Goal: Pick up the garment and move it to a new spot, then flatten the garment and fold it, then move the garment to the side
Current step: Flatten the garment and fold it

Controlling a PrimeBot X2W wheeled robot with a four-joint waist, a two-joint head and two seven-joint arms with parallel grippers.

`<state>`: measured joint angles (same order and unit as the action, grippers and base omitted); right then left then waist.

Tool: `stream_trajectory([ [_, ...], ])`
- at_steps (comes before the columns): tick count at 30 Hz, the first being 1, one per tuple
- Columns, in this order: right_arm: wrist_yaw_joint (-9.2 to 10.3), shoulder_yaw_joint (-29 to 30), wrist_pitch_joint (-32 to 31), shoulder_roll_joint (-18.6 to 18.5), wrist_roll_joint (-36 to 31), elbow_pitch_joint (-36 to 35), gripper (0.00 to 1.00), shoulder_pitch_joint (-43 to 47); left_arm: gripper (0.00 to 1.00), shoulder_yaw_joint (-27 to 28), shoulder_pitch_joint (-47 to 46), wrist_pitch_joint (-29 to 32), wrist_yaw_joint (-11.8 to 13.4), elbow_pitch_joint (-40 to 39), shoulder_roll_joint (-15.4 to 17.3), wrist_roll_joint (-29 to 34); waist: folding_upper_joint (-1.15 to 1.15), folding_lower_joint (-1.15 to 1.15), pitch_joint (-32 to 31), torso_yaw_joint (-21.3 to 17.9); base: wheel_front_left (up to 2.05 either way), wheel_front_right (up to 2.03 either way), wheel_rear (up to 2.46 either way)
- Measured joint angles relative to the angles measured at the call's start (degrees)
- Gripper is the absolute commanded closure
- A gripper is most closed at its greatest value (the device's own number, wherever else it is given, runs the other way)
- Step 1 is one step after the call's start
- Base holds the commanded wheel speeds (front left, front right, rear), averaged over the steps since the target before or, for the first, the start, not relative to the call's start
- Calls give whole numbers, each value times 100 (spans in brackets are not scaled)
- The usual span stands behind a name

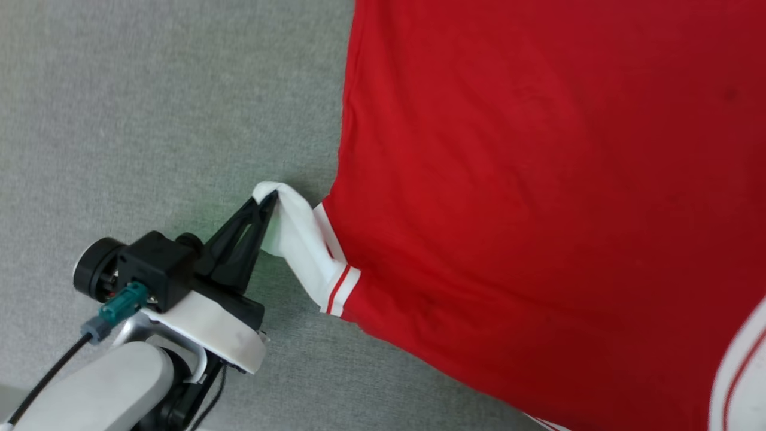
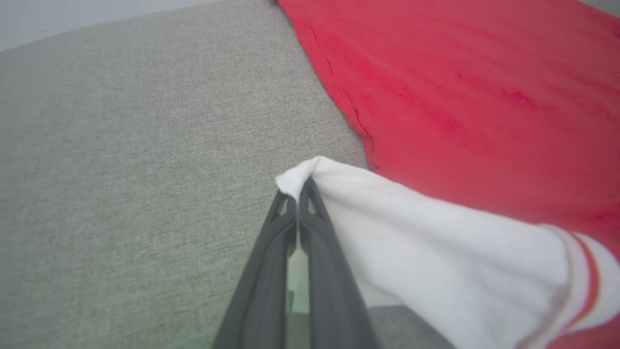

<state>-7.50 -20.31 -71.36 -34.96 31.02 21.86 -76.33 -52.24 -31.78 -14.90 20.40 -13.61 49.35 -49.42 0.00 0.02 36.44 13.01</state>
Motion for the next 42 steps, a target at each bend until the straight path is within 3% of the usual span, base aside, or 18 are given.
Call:
stream_trajectory([
  [6,0,86,-104,169,-375,366,0,-25,100,-58,-167,1,0,-141,-158,290,0,0,493,278,0,0,0],
  [12,1,165,-29,105,-356,303,0,33,100,-55,-247,1,0,-168,-218,432,0,-2,723,427,0,0,0],
  [13,1,166,-12,96,-330,297,20,47,100,-38,-252,1,1,-169,-226,433,0,-2,715,424,0,0,0],
  [14,1,167,37,91,-324,294,72,73,100,-29,-252,1,1,-166,-230,432,0,-2,696,415,0,0,0],
  [15,1,168,90,93,-316,297,100,105,100,-22,-250,1,1,-154,-229,431,0,-2,668,405,0,0,0],
  [21,0,118,490,123,-207,431,100,306,100,47,-86,0,1,-21,-229,376,0,-1,354,289,0,0,0],
  [26,0,-74,872,-93,181,336,100,722,100,157,203,0,30,64,-200,267,0,-1,-111,132,0,0,0],
  [35,-1,-758,1415,-1259,1336,-978,100,2398,100,359,937,0,156,100,3,49,0,-2,-1067,-344,0,0,0],
  [42,0,-687,1959,-2098,1950,-2123,100,4270,100,486,1319,0,189,85,152,-56,0,-2,-1554,-826,0,0,0],
])
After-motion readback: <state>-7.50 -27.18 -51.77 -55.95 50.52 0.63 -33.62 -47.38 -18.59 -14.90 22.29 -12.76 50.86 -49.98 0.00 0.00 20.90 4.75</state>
